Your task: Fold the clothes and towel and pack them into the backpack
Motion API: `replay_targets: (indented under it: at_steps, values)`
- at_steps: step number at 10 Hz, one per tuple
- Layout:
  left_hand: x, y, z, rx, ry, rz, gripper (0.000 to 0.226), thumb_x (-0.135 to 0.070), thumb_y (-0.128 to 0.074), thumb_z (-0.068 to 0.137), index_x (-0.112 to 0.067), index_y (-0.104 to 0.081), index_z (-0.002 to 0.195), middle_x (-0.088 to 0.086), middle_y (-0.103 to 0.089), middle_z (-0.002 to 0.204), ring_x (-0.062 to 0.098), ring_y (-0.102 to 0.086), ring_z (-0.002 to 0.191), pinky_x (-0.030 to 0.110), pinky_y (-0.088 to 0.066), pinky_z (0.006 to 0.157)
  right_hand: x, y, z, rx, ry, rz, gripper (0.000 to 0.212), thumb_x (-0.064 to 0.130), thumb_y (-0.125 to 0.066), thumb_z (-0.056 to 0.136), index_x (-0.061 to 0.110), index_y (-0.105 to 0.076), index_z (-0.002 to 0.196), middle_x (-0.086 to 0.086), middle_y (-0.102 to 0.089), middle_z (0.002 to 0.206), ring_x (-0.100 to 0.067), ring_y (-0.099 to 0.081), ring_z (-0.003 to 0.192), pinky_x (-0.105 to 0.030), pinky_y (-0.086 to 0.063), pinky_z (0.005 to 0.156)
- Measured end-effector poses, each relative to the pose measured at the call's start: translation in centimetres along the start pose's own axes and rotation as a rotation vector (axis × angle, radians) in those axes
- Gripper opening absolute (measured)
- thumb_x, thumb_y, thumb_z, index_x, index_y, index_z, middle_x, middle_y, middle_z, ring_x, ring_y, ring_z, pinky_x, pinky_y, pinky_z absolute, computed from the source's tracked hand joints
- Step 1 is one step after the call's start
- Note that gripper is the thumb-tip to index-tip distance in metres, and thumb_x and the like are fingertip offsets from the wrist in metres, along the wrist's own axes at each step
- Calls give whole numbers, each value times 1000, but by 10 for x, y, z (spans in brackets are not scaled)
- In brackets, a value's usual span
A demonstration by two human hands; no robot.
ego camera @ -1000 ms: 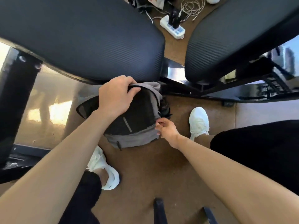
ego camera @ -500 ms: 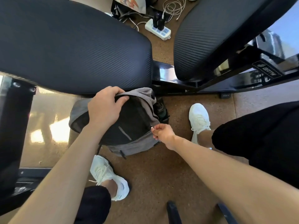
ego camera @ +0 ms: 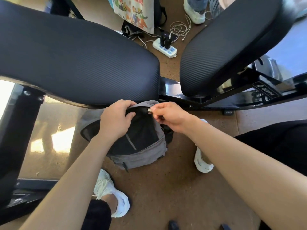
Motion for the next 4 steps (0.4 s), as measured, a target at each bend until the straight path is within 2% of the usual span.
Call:
replay_targets:
  at_steps: [1,2,3,4]
  values:
    - [1,1,-2,-3,-19,2,33,-25,-67,96,-25,-65,129,-1,-69,121,24,-61,114,45,-49,96,4,6,-1,13,-8,-82,22,14,-56,102,15,-68,83,0,-59,66,-10,-50,63,-28,-42,68]
    - [4,0,-5,-12,-37,5,36,-24,-69,94,-25,-65,130,0,-69,121,26,-61,114,47,-49,98,-5,10,-3,-1,-40,-63,20,18,-58,102,14,-70,87,1,-62,68,-10,-53,63,-28,-42,65]
    - [6,2,-7,-21,-54,-10,37,-24,-71,92,-26,-66,129,-1,-70,120,25,-61,113,46,-49,98,-10,12,-5,-32,-79,-33,21,24,-56,103,9,-71,101,-1,-66,73,-10,-56,63,-25,-43,62]
    - [8,8,-15,-60,-65,-53,37,-23,-72,92,-25,-66,128,-2,-69,119,22,-61,112,42,-50,98,-26,25,-18,-143,-159,-72,28,34,-54,104,12,-69,111,-3,-71,82,-12,-59,69,-24,-45,63]
Point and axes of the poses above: each hand's wrist, its own z-axis towards the middle knuckle, its own y-axis out of the back of the hand, x = y × z, the point moved 6 cm from there along z, towards the middle knuckle
